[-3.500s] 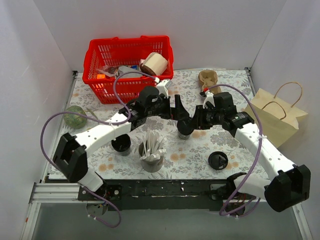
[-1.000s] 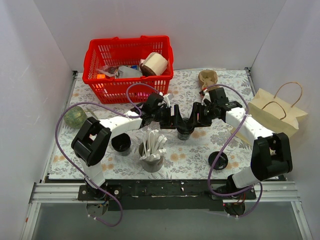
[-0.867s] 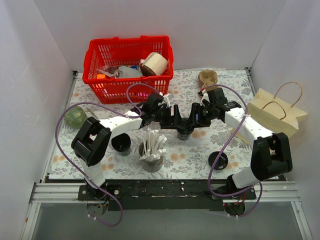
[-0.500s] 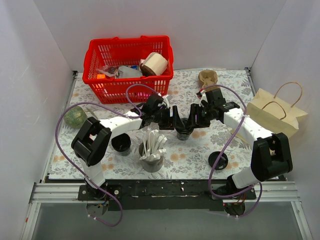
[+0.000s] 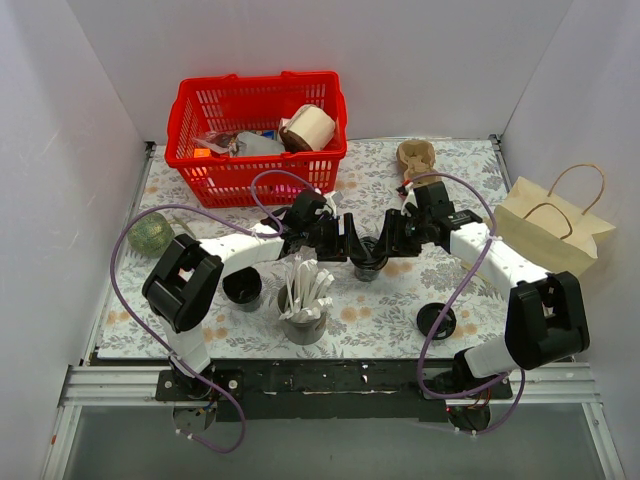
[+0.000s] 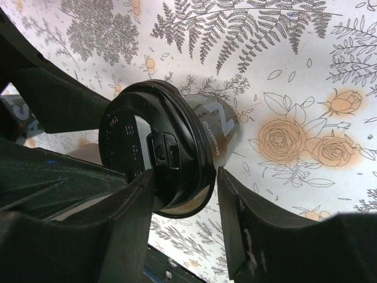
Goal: Pack the takeout coffee
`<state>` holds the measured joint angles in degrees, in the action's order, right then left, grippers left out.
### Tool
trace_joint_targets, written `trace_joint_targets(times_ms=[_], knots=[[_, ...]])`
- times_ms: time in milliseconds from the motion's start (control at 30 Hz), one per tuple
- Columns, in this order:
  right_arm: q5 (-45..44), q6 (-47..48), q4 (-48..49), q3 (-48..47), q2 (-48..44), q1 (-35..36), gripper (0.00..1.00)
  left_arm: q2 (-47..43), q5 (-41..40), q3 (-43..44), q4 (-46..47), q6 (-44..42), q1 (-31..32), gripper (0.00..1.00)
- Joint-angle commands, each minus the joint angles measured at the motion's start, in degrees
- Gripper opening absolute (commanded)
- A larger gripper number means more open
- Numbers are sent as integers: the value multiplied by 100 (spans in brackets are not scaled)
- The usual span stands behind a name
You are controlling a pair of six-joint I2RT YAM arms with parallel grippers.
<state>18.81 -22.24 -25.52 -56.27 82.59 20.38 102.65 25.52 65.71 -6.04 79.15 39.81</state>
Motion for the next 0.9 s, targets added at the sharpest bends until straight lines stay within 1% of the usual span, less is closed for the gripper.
trace_joint_targets(times_ms=[0,67,200,333,367,433,533,567,633,867], knots=[[-132,-149,21,230,-164,18,51,-140,172,-76,59,38,-26,67],[-114,-219,-14,283,-243,18,50,-166,278,-102,155,82,-35,67],[-79,-281,-94,257,-348,18,58,-167,410,-112,270,135,-35,68],[-333,-290,-295,117,-392,18,59,-184,322,-24,270,109,-35,69],[-351,-281,-331,82,-392,18,59,-184,322,3,236,65,-26,74],[-343,-290,-349,29,-392,18,60,-184,322,90,174,21,-35,77],[-378,-272,-445,-68,-357,18,60,-184,138,161,34,-23,-35,78],[-517,-272,-497,-94,-366,18,61,-184,-97,187,-19,-32,-26,79],[-641,-237,-629,-164,-392,18,61,-166,-284,240,-177,-102,-35,79],[-431,-176,-665,-253,-401,18,61,-114,-293,416,-160,-128,-35,78]])
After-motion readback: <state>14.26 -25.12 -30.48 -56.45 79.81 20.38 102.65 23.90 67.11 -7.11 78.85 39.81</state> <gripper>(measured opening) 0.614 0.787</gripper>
